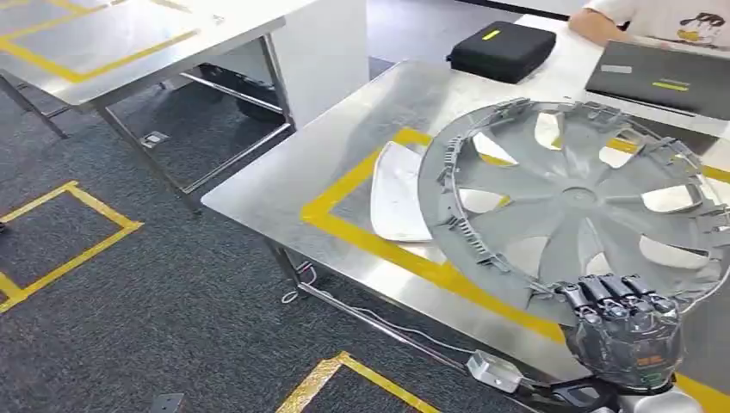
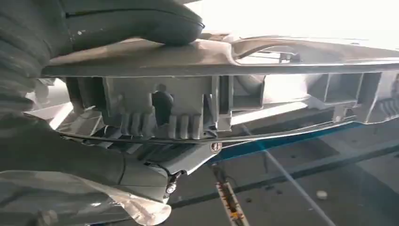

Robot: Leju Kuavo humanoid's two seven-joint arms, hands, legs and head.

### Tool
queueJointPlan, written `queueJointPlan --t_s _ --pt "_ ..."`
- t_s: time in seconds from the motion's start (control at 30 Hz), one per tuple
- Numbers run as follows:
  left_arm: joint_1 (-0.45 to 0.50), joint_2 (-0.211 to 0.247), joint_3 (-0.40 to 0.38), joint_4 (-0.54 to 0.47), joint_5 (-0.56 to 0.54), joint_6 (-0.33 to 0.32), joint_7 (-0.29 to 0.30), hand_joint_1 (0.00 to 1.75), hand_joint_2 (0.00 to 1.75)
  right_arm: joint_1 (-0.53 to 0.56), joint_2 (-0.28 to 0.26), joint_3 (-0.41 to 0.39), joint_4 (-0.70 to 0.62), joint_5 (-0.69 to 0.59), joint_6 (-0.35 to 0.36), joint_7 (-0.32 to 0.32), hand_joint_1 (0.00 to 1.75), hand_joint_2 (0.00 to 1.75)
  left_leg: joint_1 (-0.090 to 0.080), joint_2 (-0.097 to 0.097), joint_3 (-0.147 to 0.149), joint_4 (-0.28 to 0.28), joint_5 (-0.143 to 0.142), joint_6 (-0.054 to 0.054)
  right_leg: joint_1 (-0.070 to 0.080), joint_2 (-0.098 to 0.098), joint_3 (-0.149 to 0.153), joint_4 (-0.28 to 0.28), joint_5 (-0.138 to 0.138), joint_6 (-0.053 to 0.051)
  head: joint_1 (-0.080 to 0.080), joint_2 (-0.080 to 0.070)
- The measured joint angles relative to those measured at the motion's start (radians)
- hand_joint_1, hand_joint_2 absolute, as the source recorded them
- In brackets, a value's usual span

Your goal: Take the parts from the cabinet and place them on the table.

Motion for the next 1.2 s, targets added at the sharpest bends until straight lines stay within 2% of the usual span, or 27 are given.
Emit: queueJointPlan --t_s 0.07,0.1,0.17,0.2,0.23,0.27,0.37,0.4,0.43,0.47,0.5,0.53,0.57,0.6,0.63,0.7,0.73,0.77,0.8,0.9,0.93,0.97,1.0,1.07,1.1,1.13,1.2 --pt "0.005 -0.001 0.002 0.0 -0.002 0.0 0.003 0.0 1.75 0.0 0.0 0.001 0.0 0.0 0.0 0.0 1.75 1.75 -0.001 -0.006 -0.066 0.136 -0.042 0.001 0.003 0.025 0.0 0.001 0.001 -0.001 0.0 0.0" --pt "0.006 -0.001 0.002 0.0 -0.004 0.0 0.003 0.0 1.75 0.001 0.0 0.001 0.0 0.0 0.0 0.0 1.75 1.75 -0.001 -0.006 -0.072 0.138 -0.026 0.004 0.004 0.04 0.001 0.001 0.001 -0.001 0.001 0.0" --pt "0.004 0.0 0.003 0.0 -0.005 0.0 0.003 0.0 1.75 0.001 0.0 0.002 0.0 0.0 0.0 0.0 1.75 1.75 -0.002 -0.015 -0.026 0.017 0.065 0.016 0.007 0.068 0.004 0.001 0.001 -0.001 0.001 0.0" --pt "0.004 0.0 0.003 0.0 -0.006 0.001 0.003 0.0 1.75 0.0 0.0 0.003 0.0 0.0 0.0 0.0 1.75 1.75 -0.003 -0.038 0.016 -0.081 0.118 0.025 0.007 0.081 0.006 0.001 0.001 -0.001 0.0 0.0" --pt "0.005 0.003 0.003 0.0 -0.007 0.001 0.003 0.0 1.75 0.0 0.0 0.003 0.0 0.0 0.0 0.002 1.75 1.75 -0.003 -0.089 0.042 -0.152 0.138 0.035 0.002 0.089 0.004 0.001 0.002 0.0 0.002 0.0" --pt "0.005 0.006 0.003 0.0 -0.008 0.001 0.003 0.0 1.75 -0.002 0.0 0.003 0.0 0.0 0.0 0.003 1.75 1.75 0.001 -0.107 0.048 -0.168 0.132 0.038 0.007 0.103 -0.002 0.005 0.003 0.006 0.002 0.0" --pt "0.003 0.005 0.003 0.0 -0.017 0.001 0.003 0.0 1.75 -0.001 0.0 0.003 0.0 0.0 0.0 0.006 1.75 1.75 -0.007 -0.082 0.052 -0.178 0.127 0.036 -0.006 0.134 -0.014 -0.005 0.015 0.026 -0.003 0.0" --pt "0.001 0.001 0.003 0.0 -0.018 0.001 0.002 0.0 1.75 0.0 0.0 0.003 0.0 0.0 0.0 0.006 1.75 1.75 0.003 -0.067 0.056 -0.198 0.138 0.04 -0.001 0.134 -0.028 -0.003 0.013 0.031 -0.002 0.0" --pt "-0.002 0.003 0.003 0.0 -0.02 0.002 0.002 0.0 1.75 0.002 0.0 0.003 0.0 0.0 0.0 0.006 1.75 1.75 0.004 -0.054 0.061 -0.206 0.142 0.042 0.002 0.073 -0.033 0.011 0.001 0.034 0.002 0.0" --pt "-0.002 0.002 0.003 0.0 -0.024 0.002 0.002 0.0 1.75 -0.005 0.0 0.004 0.002 0.0 0.0 0.005 1.75 1.75 0.003 -0.043 0.062 -0.209 0.144 0.049 0.003 0.028 -0.056 0.057 -0.032 0.039 0.011 0.0" --pt "-0.001 0.002 0.003 0.0 -0.026 0.002 0.002 0.0 1.75 -0.011 0.0 0.006 0.002 0.0 0.0 0.005 1.75 1.75 0.002 -0.028 0.06 -0.208 0.143 0.049 0.001 0.01 -0.095 0.14 -0.076 0.044 0.01 0.0" --pt "0.001 0.002 0.003 0.0 -0.026 0.002 0.002 0.0 1.75 -0.013 0.0 0.008 0.003 0.0 0.0 0.005 1.75 1.75 0.001 -0.013 0.06 -0.207 0.143 0.05 -0.001 0.007 -0.133 0.222 -0.111 0.049 0.01 0.0" --pt "0.002 0.002 0.003 0.0 -0.026 0.002 0.002 0.0 1.75 -0.013 0.0 0.008 0.004 0.0 0.0 0.004 1.75 1.75 0.001 0.002 0.059 -0.207 0.142 0.05 -0.002 0.007 -0.165 0.289 -0.132 0.053 0.01 0.0" --pt "0.002 0.002 0.003 0.0 -0.026 0.002 0.002 0.0 1.75 -0.013 0.0 0.008 0.005 0.0 0.0 0.004 1.75 1.75 0.001 0.011 0.059 -0.206 0.142 0.049 -0.002 0.006 -0.174 0.308 -0.131 0.055 0.011 0.0" --pt "0.001 0.001 0.003 0.0 -0.028 0.001 0.002 0.0 1.75 -0.013 0.0 0.008 0.008 0.0 0.0 0.004 1.75 1.75 0.001 0.025 0.061 -0.206 0.14 0.047 -0.004 0.003 -0.157 0.279 -0.101 0.059 0.01 0.0" --pt "-0.003 -0.001 0.003 0.0 -0.029 0.001 0.002 0.0 1.75 -0.013 0.0 0.008 0.008 0.0 0.0 0.005 1.75 1.75 0.003 0.046 0.063 -0.201 0.134 0.039 -0.007 -0.021 -0.065 0.11 -0.019 0.061 0.01 0.0" --pt "-0.004 -0.001 0.003 0.0 -0.03 0.001 0.002 0.0 1.75 -0.016 0.0 0.008 0.008 0.0 0.0 0.006 1.75 1.75 0.003 0.055 0.065 -0.196 0.129 0.032 -0.006 -0.061 -0.01 0.011 0.006 0.063 0.011 0.0" --pt "-0.004 0.0 0.003 0.0 -0.031 0.001 0.002 0.0 1.75 -0.021 0.0 0.009 0.01 0.0 0.0 0.006 1.75 1.75 -0.008 0.062 0.065 -0.193 0.123 0.025 0.005 -0.073 0.004 0.0 -0.01 0.054 0.011 0.0" --pt "-0.005 0.0 0.003 0.0 -0.034 0.001 0.002 0.0 1.75 -0.021 0.0 0.009 0.01 0.0 0.0 0.006 1.75 1.75 -0.008 0.069 0.065 -0.188 0.121 0.021 0.001 -0.056 0.002 -0.003 -0.002 0.039 0.006 0.0" --pt "-0.009 0.001 0.003 0.0 -0.035 0.001 0.002 0.0 1.75 -0.022 0.0 0.008 0.013 0.0 0.0 0.009 1.75 1.75 -0.004 0.091 0.071 -0.187 0.12 0.011 0.004 -0.029 -0.004 0.003 -0.003 0.022 0.007 0.0" --pt "-0.011 0.001 0.003 0.0 -0.035 0.001 0.002 0.0 1.75 -0.021 -0.001 0.008 0.013 0.0 0.0 0.009 1.75 1.75 0.002 0.063 0.069 -0.178 0.106 0.001 0.0 -0.022 -0.003 0.0 0.001 0.015 0.006 0.0" --pt "-0.012 0.002 0.003 0.0 -0.035 0.001 0.002 0.0 1.75 -0.023 -0.001 0.009 0.013 0.0 0.0 0.009 1.75 1.75 0.003 0.022 0.057 -0.144 0.077 -0.001 -0.001 -0.015 -0.003 0.0 0.002 0.01 0.004 0.0" --pt "-0.012 0.002 0.003 0.0 -0.035 0.001 0.002 0.0 1.75 -0.026 -0.001 0.01 0.013 0.0 0.0 0.009 1.75 1.75 0.003 0.001 0.024 -0.065 0.031 -0.002 -0.001 -0.004 -0.003 0.0 0.002 0.005 0.003 0.0" --pt "-0.008 0.002 0.003 0.0 -0.035 0.001 0.002 0.0 1.75 -0.03 -0.001 0.011 0.016 0.0 0.0 0.01 1.75 1.75 0.002 -0.005 -0.05 0.1 -0.035 -0.001 0.003 0.019 -0.004 0.001 0.003 0.001 0.003 0.0" --pt "-0.007 0.002 0.003 0.0 -0.035 0.001 0.002 0.0 1.75 -0.031 -0.001 0.011 0.019 0.0 0.0 0.011 1.75 1.75 0.002 -0.005 -0.071 0.138 -0.038 0.002 0.006 0.033 -0.004 0.001 0.003 0.0 0.004 0.0" --pt "-0.007 0.002 0.003 0.0 -0.035 0.001 0.002 0.0 1.75 -0.032 -0.001 0.011 0.021 0.0 0.0 0.012 1.75 1.75 0.001 -0.005 -0.068 0.126 -0.015 0.006 0.008 0.046 -0.003 0.001 0.004 0.0 0.003 0.0" --pt "-0.01 0.003 0.003 0.0 -0.037 0.001 0.002 0.0 1.75 -0.035 -0.001 0.012 0.026 0.0 0.0 0.013 1.75 1.75 -0.003 -0.022 -0.009 -0.02 0.083 0.024 0.013 0.075 0.0 0.001 0.004 0.0 0.003 0.0"
